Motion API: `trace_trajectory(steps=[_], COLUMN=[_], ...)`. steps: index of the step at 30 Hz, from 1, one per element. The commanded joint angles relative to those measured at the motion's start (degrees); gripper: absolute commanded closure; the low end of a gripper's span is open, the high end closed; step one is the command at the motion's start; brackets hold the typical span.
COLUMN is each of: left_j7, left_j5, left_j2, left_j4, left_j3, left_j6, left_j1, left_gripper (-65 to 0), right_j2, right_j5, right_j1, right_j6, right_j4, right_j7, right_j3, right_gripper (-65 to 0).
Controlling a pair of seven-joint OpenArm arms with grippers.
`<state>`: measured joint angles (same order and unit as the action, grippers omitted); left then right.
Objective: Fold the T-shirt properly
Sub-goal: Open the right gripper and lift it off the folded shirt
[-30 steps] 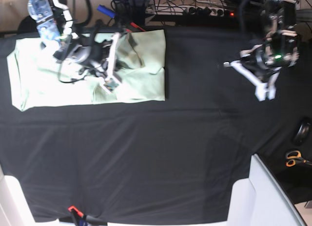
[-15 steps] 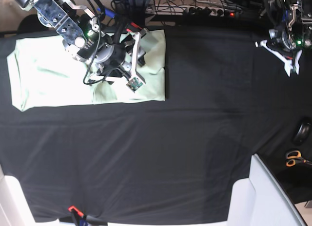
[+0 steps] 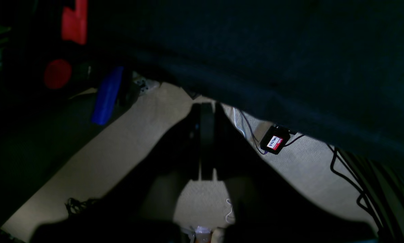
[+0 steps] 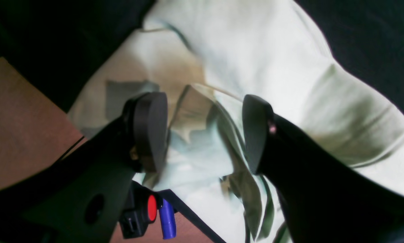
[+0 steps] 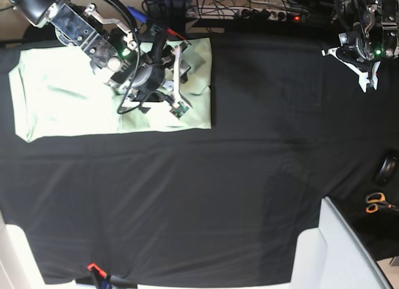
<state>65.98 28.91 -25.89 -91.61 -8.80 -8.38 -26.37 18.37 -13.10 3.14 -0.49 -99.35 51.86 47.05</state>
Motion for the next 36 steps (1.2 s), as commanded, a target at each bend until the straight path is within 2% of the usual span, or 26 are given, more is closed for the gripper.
trace_trajectory(steps=[1,8,22,25,27,30,33,36], left_j7=[-0.26,-0.26,-0.26,-0.26,-0.61,-4.22,-6.06,-5.80], left_j5=[-0.29,-0.29,-0.29,-0.29,-0.29,0.24,0.24,0.32], left_j2=[-0.88,-0.88,-0.79,-0.79,-0.79,-0.79,0.88,4.66], left_j4=[-0.91,-0.47,-0.47,-0.47,-0.56,-1.79,-6.72,-11.64], left_j3=[-0.48,-0.39,-0.39,-0.39,-0.48,-0.30,-0.39,-0.30], left_j6=[-0.10,-0.10,-0.10,-0.10,-0.10,0.16,4.29,11.59], left_j1=[-0.05,-0.05,-0.05,-0.05,-0.05,-0.75,-2.42,-2.51], left_gripper=[0.0,0.0,0.0,0.0,0.0,0.0,0.0,0.0], right_j2=[-0.57,-3.21,-3.47,-4.88,-5.32,-5.32,-4.79,-4.00], right_j5=[0.05,0.05,0.14,0.14,0.14,0.14,0.14,0.05], right_j1=[-1.25,-2.21,-2.39,-2.39,-2.39,-2.39,-1.95,0.16], right_j6=[0.01,0.01,0.01,0.01,0.01,0.01,-0.08,-0.08], right_j4=[-0.03,6.03,6.38,6.91,7.61,6.82,1.64,-5.75], right_j7=[-0.65,-1.09,-1.09,-1.09,-1.09,-1.09,-1.00,-0.38], right_j3=[0.21,0.65,0.65,0.65,0.65,0.65,0.21,-3.40], right_gripper=[-34.0,-33.8,-33.7,-33.5,-30.5,-26.1,-22.2,-12.3])
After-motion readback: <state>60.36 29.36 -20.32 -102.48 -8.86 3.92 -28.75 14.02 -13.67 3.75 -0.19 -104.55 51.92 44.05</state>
